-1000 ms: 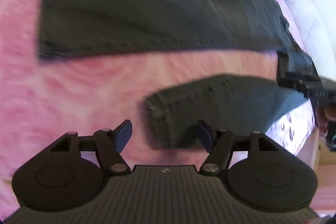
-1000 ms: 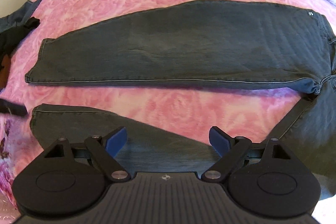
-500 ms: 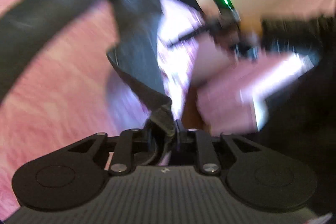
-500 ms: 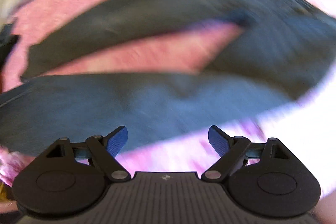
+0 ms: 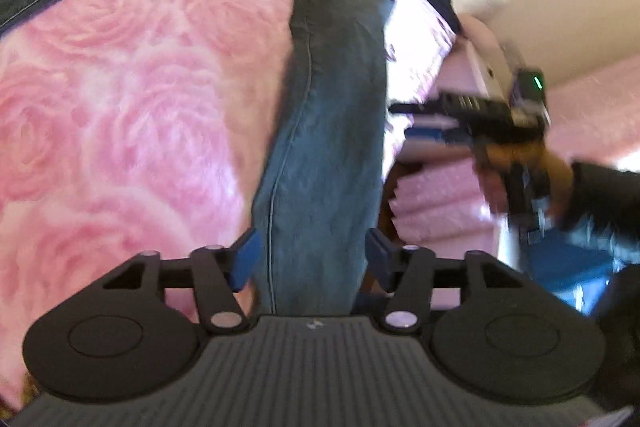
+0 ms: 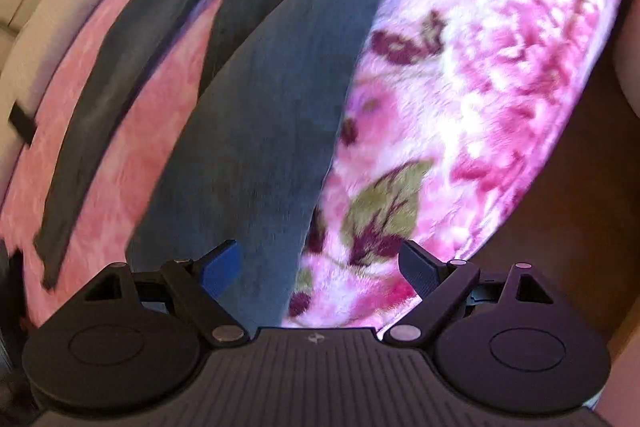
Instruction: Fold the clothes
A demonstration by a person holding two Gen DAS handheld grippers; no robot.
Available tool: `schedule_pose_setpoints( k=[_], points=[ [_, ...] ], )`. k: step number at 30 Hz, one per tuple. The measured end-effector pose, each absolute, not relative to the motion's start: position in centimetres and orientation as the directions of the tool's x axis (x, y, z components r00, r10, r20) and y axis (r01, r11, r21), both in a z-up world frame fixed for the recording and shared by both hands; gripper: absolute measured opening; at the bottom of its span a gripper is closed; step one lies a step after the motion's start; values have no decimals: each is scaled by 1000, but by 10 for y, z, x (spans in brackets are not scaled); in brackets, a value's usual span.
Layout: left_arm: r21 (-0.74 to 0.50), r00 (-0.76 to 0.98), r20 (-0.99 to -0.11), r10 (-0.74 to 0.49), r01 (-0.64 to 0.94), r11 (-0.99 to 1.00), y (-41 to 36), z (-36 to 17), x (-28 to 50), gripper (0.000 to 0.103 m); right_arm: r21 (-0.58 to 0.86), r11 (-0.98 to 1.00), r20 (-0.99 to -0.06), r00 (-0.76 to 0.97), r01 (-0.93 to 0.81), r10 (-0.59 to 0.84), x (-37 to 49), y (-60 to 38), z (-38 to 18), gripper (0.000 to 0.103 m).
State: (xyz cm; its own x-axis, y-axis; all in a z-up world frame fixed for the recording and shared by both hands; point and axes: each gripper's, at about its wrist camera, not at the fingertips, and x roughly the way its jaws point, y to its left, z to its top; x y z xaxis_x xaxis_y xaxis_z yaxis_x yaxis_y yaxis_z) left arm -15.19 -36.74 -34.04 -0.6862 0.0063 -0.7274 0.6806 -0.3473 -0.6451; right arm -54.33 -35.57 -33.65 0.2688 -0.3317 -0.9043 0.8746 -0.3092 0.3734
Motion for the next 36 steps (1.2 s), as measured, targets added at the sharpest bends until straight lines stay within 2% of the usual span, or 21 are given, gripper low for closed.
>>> schedule_pose_setpoints(
  k=[2,4,7,8,9,10,11,18,22,26,33,34,36],
  points=[
    [-622,-660,-751,-8,711,-328,-374,-350,-169,64,392,-281,-893,288,876,-347,-541,-350,-343,88],
    [-616,-642,-766,16,728,-300,-378,-365,-189,64,412,-258,-880,308,874,-362,-540,-347,-349,88],
    [-550,-569,-821,46,766,-331,-371,-380,-218,62,451,-257,-857,334,855,-393,-546,-341,-350,88],
    [-521,-540,-840,49,779,-348,-369,-383,-226,58,464,-255,-849,343,848,-403,-549,-337,-349,88],
    [-480,-503,-863,37,797,-365,-367,-381,-230,39,475,-253,-841,351,843,-412,-552,-333,-348,88],
    [-453,-474,-880,31,819,-353,-369,-379,-229,25,488,-250,-833,360,836,-421,-556,-328,-349,88],
    [-465,-477,-878,42,827,-317,-372,-377,-222,0,504,-250,-824,374,826,-427,-558,-321,-350,88],
    [-599,-606,-795,-23,790,-129,-403,-344,-160,0,636,-306,-754,486,708,-442,-546,-254,-374,83],
    [-656,-656,-754,36,755,-5,-419,-360,-139,0,704,-359,-702,525,612,-481,-515,-221,-391,83],
    [-541,-543,-840,24,832,-121,-439,-364,-143,0,789,-364,-610,570,494,-550,-472,-200,-404,81],
    [-518,-529,-847,44,806,-285,-451,-379,-138,0,813,-334,-577,583,477,-572,-399,-181,-427,78],
    [-529,-538,-841,59,794,-300,-447,-378,-139,0,811,-338,-580,580,478,-572,-392,-180,-430,76],
    [-529,-535,-841,81,780,-335,-436,-376,-145,1,818,-354,-573,584,454,-574,-386,-177,-437,66]
  ],
)
